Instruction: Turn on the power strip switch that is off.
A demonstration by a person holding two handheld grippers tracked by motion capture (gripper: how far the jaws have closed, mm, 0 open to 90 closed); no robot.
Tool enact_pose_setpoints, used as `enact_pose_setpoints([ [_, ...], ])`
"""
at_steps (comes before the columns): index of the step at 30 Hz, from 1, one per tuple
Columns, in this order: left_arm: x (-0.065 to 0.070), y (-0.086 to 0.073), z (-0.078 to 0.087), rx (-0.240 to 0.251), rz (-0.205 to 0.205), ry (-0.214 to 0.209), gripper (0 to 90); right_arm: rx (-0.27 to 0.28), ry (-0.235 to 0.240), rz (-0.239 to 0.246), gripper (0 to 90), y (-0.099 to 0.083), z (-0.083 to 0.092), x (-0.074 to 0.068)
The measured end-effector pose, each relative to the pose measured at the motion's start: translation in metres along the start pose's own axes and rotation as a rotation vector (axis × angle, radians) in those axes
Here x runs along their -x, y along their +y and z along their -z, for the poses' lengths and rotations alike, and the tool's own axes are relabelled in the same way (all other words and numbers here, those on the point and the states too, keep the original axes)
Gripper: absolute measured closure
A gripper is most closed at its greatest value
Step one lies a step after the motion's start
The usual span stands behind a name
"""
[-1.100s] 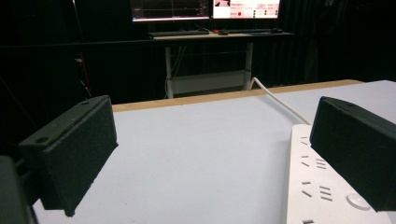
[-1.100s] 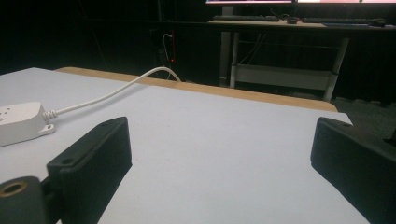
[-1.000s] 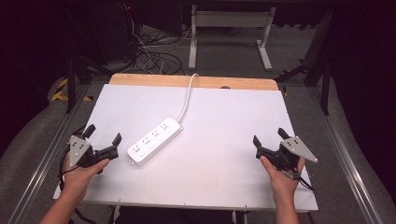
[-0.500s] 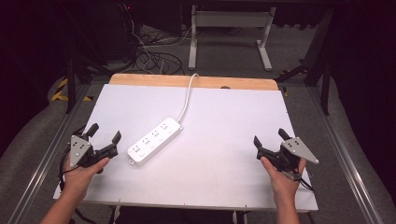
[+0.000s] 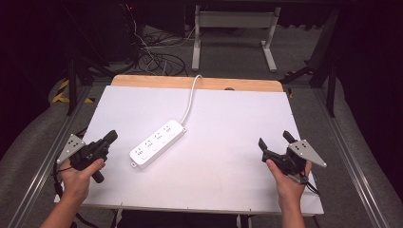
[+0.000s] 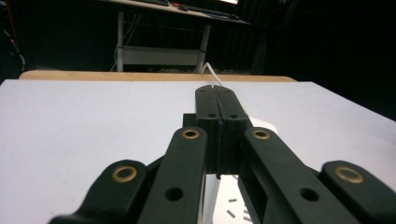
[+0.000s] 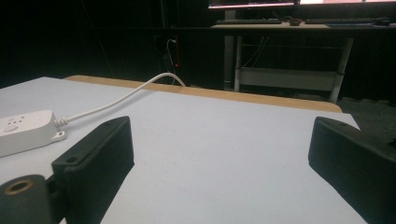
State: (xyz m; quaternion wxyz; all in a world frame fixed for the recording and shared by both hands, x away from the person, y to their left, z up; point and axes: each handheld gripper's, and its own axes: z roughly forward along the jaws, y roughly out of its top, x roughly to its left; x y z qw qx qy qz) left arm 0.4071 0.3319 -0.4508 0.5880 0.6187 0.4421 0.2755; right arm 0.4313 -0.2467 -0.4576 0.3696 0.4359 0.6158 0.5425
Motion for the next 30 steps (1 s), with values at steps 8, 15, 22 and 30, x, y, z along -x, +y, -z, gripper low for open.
enact_pose_setpoints([
  [8, 0.019, 0.024, -0.029, -0.096, -0.13, 0.026, 90.0, 0.005, 0.012, -0.013, 7.8, 0.0, 0.0, 0.0],
  [15, 0.033, 0.044, -0.069, -0.209, -0.146, 0.001, 90.0, 0.021, 0.012, -0.06, 7.9, 0.0, 0.002, 0.002],
  [22, 0.065, 0.068, -0.11, -0.385, -0.273, -0.031, 90.0, 0.019, 0.01, -0.065, 7.9, 0.0, 0.004, 0.005],
  [30, 0.095, 0.062, -0.168, -0.659, -0.383, -0.058, 90.0, 0.023, 0.01, -0.067, 8.1, 0.0, 0.004, 0.006],
])
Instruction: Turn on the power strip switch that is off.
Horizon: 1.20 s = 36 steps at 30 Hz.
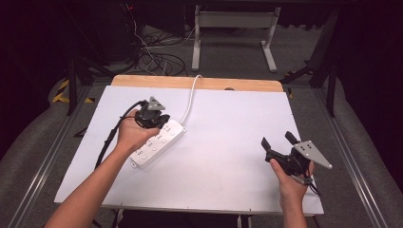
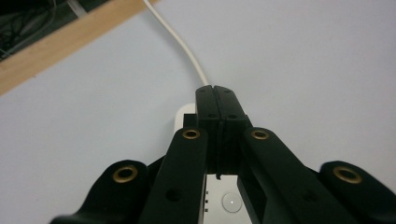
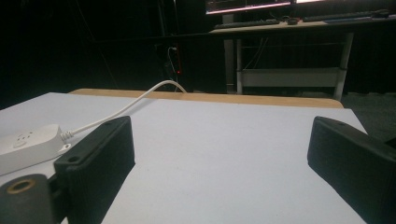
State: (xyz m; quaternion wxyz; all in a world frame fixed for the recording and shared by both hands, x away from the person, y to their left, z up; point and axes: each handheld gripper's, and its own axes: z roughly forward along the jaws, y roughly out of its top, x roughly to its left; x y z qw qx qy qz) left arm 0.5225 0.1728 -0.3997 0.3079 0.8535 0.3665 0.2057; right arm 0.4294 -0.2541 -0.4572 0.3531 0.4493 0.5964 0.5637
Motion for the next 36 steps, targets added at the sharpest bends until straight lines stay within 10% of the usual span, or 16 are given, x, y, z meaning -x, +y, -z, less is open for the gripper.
enact_pose_setpoints([
  [13, 0.006, 0.002, -0.042, -0.199, 0.014, 0.001, 90.0, -0.011, -0.001, 0.0, 8.3, 0.0, -0.001, 0.0],
  [36, 0.01, -0.008, -0.045, -0.213, 0.012, 0.054, 90.0, -0.016, -0.01, -0.011, 9.1, -0.001, 0.001, 0.001],
])
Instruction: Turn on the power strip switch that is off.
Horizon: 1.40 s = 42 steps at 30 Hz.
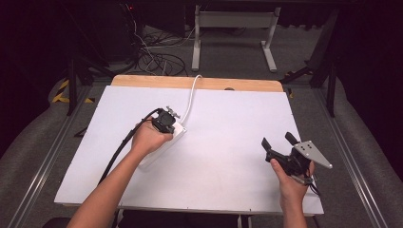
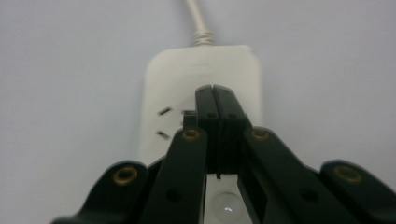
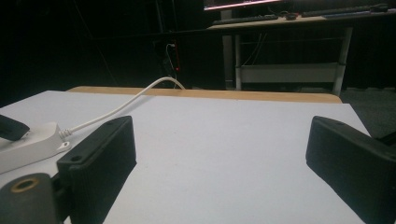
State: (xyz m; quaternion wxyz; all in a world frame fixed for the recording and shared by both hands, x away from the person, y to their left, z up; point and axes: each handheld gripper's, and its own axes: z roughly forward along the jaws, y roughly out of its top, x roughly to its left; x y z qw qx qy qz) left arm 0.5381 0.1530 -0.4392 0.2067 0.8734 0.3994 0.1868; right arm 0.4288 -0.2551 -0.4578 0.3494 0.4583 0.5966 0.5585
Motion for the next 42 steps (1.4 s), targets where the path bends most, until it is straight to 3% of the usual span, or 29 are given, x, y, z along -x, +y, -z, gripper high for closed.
enact_pose_setpoints([
  [2, -0.007, -0.003, 0.001, 0.019, 0.021, -0.053, 90.0, -0.001, -0.002, -0.001, 9.1, 0.0, 0.0, 0.0],
  [5, -0.009, -0.004, 0.001, 0.027, 0.016, -0.074, 90.0, -0.002, -0.005, 0.002, 9.1, 0.0, -0.001, 0.001],
  [7, -0.012, -0.005, 0.003, 0.07, 0.051, -0.132, 90.0, -0.003, -0.006, 0.001, 9.1, 0.0, -0.001, 0.001],
  [8, -0.011, -0.004, 0.004, 0.076, 0.046, -0.136, 90.0, -0.007, -0.007, 0.002, 9.1, -0.001, -0.002, 0.0],
  [11, -0.007, -0.003, 0.004, 0.072, 0.044, -0.135, 90.0, -0.009, -0.007, 0.0, 9.1, -0.001, -0.002, 0.0],
  [13, -0.006, -0.004, 0.001, 0.058, 0.03, -0.103, 90.0, -0.004, -0.006, 0.001, 9.2, 0.0, -0.002, 0.001],
  [18, -0.004, -0.004, 0.001, 0.058, 0.037, -0.115, 90.0, -0.001, -0.011, -0.003, 9.3, 0.0, 0.0, 0.001],
  [20, 0.001, -0.004, 0.0, 0.062, 0.022, -0.074, 90.0, 0.002, -0.014, -0.006, 9.3, 0.0, 0.0, 0.002],
  [22, 0.002, -0.002, 0.0, 0.055, 0.022, -0.059, 90.0, 0.0, -0.012, -0.005, 9.3, 0.0, 0.0, 0.002],
  [27, 0.005, -0.007, 0.001, 0.051, 0.02, -0.077, 90.0, -0.001, -0.014, -0.005, 9.3, 0.0, 0.0, 0.001],
  [31, 0.007, -0.006, 0.002, 0.042, 0.014, -0.057, 90.0, 0.005, -0.012, -0.003, 9.4, 0.0, 0.001, 0.001],
  [37, 0.003, -0.004, 0.001, 0.033, 0.034, -0.08, 90.0, 0.005, -0.013, -0.008, 9.4, 0.0, 0.002, 0.001],
  [38, 0.004, -0.004, 0.001, 0.035, 0.029, -0.062, 90.0, 0.004, -0.013, -0.005, 9.4, 0.0, 0.001, 0.001],
  [39, 0.002, -0.005, 0.001, 0.027, 0.01, 0.02, 90.0, 0.005, -0.012, -0.004, 9.4, 0.0, 0.001, 0.001],
  [40, 0.002, -0.005, 0.001, 0.027, 0.01, 0.02, 90.0, 0.005, -0.012, -0.004, 9.4, 0.0, 0.001, 0.0],
  [41, -0.002, -0.007, 0.001, 0.038, 0.041, -0.023, 90.0, 0.005, -0.012, -0.004, 9.4, 0.0, 0.001, 0.0],
  [42, -0.011, -0.008, 0.002, 0.03, 0.073, -0.096, 90.0, 0.005, -0.01, -0.004, 9.4, 0.0, 0.001, 0.001],
])
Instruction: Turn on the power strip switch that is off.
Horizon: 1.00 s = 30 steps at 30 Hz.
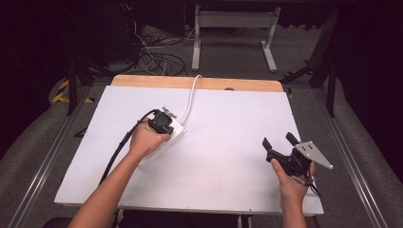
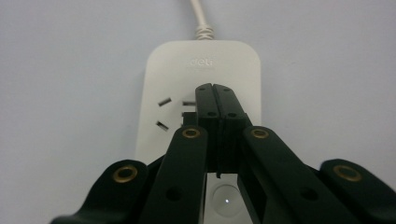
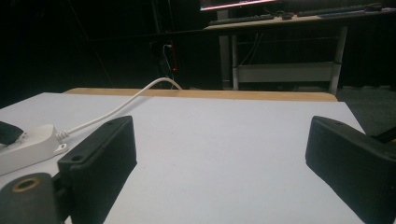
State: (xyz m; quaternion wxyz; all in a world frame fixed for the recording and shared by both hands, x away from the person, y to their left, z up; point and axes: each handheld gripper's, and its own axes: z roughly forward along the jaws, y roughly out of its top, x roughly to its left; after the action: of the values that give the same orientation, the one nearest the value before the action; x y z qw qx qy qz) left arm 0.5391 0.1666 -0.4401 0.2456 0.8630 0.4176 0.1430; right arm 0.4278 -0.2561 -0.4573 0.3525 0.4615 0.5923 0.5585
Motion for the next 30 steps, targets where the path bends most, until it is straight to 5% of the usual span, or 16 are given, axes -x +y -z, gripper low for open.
enact_pose_setpoints([
  [2, -0.003, -0.001, 0.0, 0.007, 0.004, -0.025, 90.0, 0.001, -0.001, 0.001, 9.4, 0.0, 0.0, 0.0],
  [6, 0.011, 0.001, -0.001, -0.009, -0.076, 0.07, 90.0, -0.002, -0.002, -0.007, 9.5, 0.0, -0.001, 0.0],
  [15, 0.0, 0.003, 0.003, 0.056, -0.001, -0.051, 90.0, -0.009, -0.002, -0.002, 9.6, -0.001, -0.004, 0.001],
  [17, 0.003, 0.004, -0.001, 0.024, -0.017, -0.021, 90.0, -0.011, -0.003, -0.007, 9.6, -0.001, -0.003, 0.001],
  [30, 0.009, 0.002, -0.005, 0.043, -0.01, 0.005, 90.0, 0.002, -0.005, -0.01, 9.7, 0.0, 0.001, 0.001],
])
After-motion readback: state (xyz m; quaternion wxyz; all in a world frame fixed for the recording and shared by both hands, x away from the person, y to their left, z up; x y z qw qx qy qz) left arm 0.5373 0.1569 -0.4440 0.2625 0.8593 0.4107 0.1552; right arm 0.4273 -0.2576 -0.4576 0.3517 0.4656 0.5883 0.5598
